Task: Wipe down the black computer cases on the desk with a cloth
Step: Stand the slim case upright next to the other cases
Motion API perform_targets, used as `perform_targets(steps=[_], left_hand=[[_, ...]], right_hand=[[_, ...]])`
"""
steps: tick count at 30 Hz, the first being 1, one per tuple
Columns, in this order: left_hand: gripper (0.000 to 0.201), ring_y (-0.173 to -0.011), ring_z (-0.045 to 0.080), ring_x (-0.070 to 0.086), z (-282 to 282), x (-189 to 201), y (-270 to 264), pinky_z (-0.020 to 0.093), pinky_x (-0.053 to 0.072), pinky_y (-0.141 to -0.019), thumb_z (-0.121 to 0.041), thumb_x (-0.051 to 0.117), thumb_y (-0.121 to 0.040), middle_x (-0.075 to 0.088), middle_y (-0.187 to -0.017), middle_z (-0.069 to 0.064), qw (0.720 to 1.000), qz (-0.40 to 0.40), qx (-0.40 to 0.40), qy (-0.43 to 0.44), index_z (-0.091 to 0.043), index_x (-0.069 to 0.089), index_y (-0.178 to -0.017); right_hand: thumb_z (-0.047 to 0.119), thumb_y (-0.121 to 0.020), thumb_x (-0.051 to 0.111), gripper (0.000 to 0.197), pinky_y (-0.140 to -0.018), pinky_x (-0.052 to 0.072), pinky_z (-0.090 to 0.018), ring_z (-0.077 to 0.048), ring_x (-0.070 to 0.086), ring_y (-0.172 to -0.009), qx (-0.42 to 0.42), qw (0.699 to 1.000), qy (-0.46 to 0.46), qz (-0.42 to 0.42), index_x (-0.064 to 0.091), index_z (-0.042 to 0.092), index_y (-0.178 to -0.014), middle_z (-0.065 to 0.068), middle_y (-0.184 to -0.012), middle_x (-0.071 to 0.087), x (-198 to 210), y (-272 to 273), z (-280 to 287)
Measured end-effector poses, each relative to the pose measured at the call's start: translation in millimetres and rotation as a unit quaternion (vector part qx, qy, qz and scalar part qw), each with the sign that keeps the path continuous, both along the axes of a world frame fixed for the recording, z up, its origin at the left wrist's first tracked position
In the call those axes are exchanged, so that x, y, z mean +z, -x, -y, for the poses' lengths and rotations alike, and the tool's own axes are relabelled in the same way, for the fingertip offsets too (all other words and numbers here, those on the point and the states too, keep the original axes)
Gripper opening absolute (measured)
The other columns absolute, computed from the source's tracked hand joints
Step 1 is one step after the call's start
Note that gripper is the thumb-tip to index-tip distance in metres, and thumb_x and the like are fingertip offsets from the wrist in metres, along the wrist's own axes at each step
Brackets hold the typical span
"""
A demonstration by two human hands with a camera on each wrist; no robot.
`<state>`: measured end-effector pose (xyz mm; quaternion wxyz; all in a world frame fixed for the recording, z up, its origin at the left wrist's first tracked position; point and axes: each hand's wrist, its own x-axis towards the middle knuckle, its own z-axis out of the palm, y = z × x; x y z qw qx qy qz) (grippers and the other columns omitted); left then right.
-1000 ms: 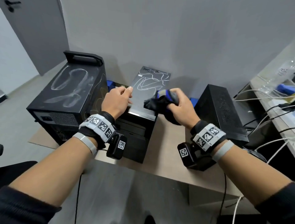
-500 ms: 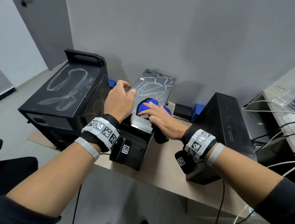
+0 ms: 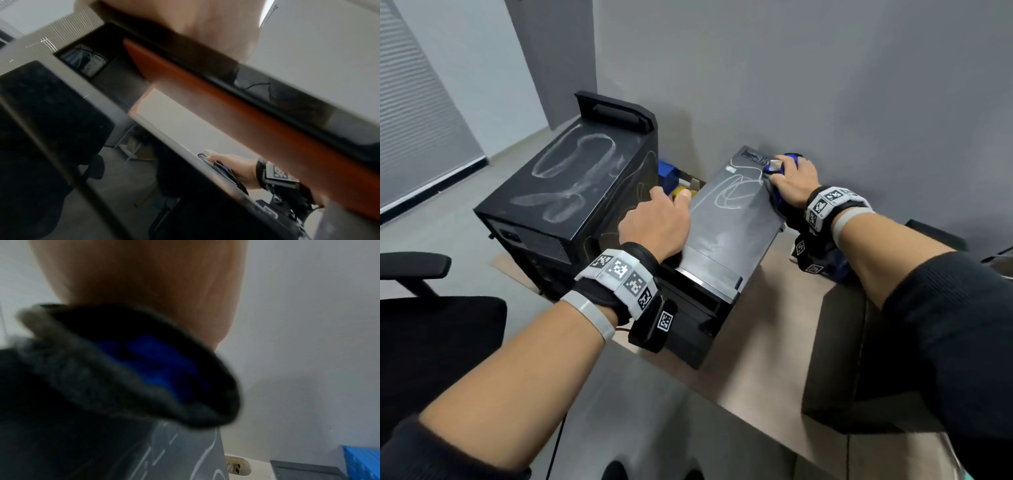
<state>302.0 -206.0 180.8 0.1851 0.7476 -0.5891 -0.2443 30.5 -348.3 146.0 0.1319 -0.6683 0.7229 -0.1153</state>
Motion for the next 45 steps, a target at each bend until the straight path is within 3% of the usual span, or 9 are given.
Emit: perform_targets(steps=[5,11,16,21,24,32,37,42,45], left_hand=[[0.062,-0.124,0.043,0.051,0,0,3,0.047,0.036,-0.102,-0.056,0.023,-0.103,0.055,-0.136,0.022,1.0,-0.009,-0.01,-0.006,-0.011,0.038,-0.144],[0.062,-0.125,0.041,0.05,6,-3,-2,0.047,0.035,-0.102,-0.055,0.023,-0.103,0.053,-0.138,0.021,0.998,-0.044,-0.025,-0.027,-0.012,0.034,-0.145],[0.056,-0.116,0.04,0.055,9,-6,-9,0.044,0.04,-0.094,-0.051,0.028,-0.099,0.058,-0.132,0.019,0.995,0.04,-0.083,-0.037,-0.014,0.053,-0.132],[0.064,-0.093,0.032,0.047,16,-13,-18,0.04,0.032,-0.08,-0.043,0.013,-0.087,0.059,-0.127,0.02,0.991,0.067,-0.101,-0.059,-0.014,0.056,-0.123],[0.056,-0.096,0.034,0.051,17,-16,-18,0.04,0.032,-0.08,-0.041,0.013,-0.095,0.059,-0.125,0.02,0.993,0.048,-0.089,-0.056,-0.015,0.052,-0.126],[0.03,-0.095,0.035,0.052,13,-8,-14,0.043,0.038,-0.085,-0.033,0.014,-0.105,0.059,-0.117,0.021,0.996,-0.002,-0.078,-0.038,-0.018,0.039,-0.104],[0.015,-0.096,0.035,0.051,6,-1,-15,0.045,0.041,-0.091,-0.024,0.017,-0.107,0.058,-0.122,0.022,0.996,-0.019,-0.085,-0.024,-0.019,0.031,-0.104],[0.046,-0.119,0.04,0.053,11,-4,-20,0.052,0.037,-0.107,-0.034,0.015,-0.108,0.058,-0.133,0.02,0.993,-0.094,-0.058,-0.049,-0.012,0.051,-0.127],[0.059,-0.117,0.034,0.053,15,-6,-18,0.047,0.036,-0.105,-0.051,0.017,-0.102,0.059,-0.129,0.015,0.979,-0.2,0.008,-0.045,-0.01,0.052,-0.125]], right_hand=[[0.048,-0.072,0.04,0.078,-0.121,0.018,-0.048,-0.029,0.021,-0.149,0.116,0.993,-0.018,-0.003,0.043,0.025,-0.146,-0.016,-0.154,0.036,8,-29,-39],[0.021,-0.092,0.05,0.061,-0.12,0.004,-0.028,-0.021,0.008,-0.152,0.337,0.941,-0.035,0.012,0.035,0.022,-0.152,-0.013,-0.162,0.019,12,-64,-131],[0.023,-0.09,0.046,0.061,-0.118,0.006,-0.024,-0.028,0.013,-0.151,0.214,0.976,-0.03,0.002,0.037,0.013,-0.15,-0.019,-0.158,0.024,17,-15,-96],[0.031,-0.094,0.053,0.064,-0.122,0.01,-0.038,-0.031,0.011,-0.151,0.089,0.993,-0.062,-0.045,0.031,0.019,-0.153,-0.021,-0.16,0.02,19,-17,-10],[0.049,-0.083,0.05,0.075,-0.12,0.018,-0.047,-0.032,0.017,-0.148,0.102,0.99,-0.072,-0.068,0.03,0.026,-0.153,-0.017,-0.159,0.022,22,-42,8],[0.022,-0.099,0.053,0.068,-0.122,0.001,-0.04,-0.024,-0.007,-0.153,0.315,0.936,-0.149,-0.054,0.019,0.026,-0.157,-0.013,-0.165,0.0,23,-72,-60],[0.035,-0.092,0.055,0.076,-0.124,0.003,-0.045,-0.026,-0.006,-0.154,0.182,0.969,-0.152,-0.072,0.017,0.031,-0.157,-0.016,-0.166,0.003,32,-44,8],[0.027,-0.095,0.058,0.071,-0.12,0.011,-0.043,-0.033,0.009,-0.151,0.149,0.975,-0.135,-0.09,0.022,0.024,-0.156,-0.018,-0.162,0.015,33,-67,35],[0.029,-0.086,0.057,0.077,-0.121,0.01,-0.05,-0.031,0.009,-0.151,0.227,0.959,-0.158,-0.066,0.026,0.025,-0.155,-0.015,-0.162,0.018,35,-93,8]])
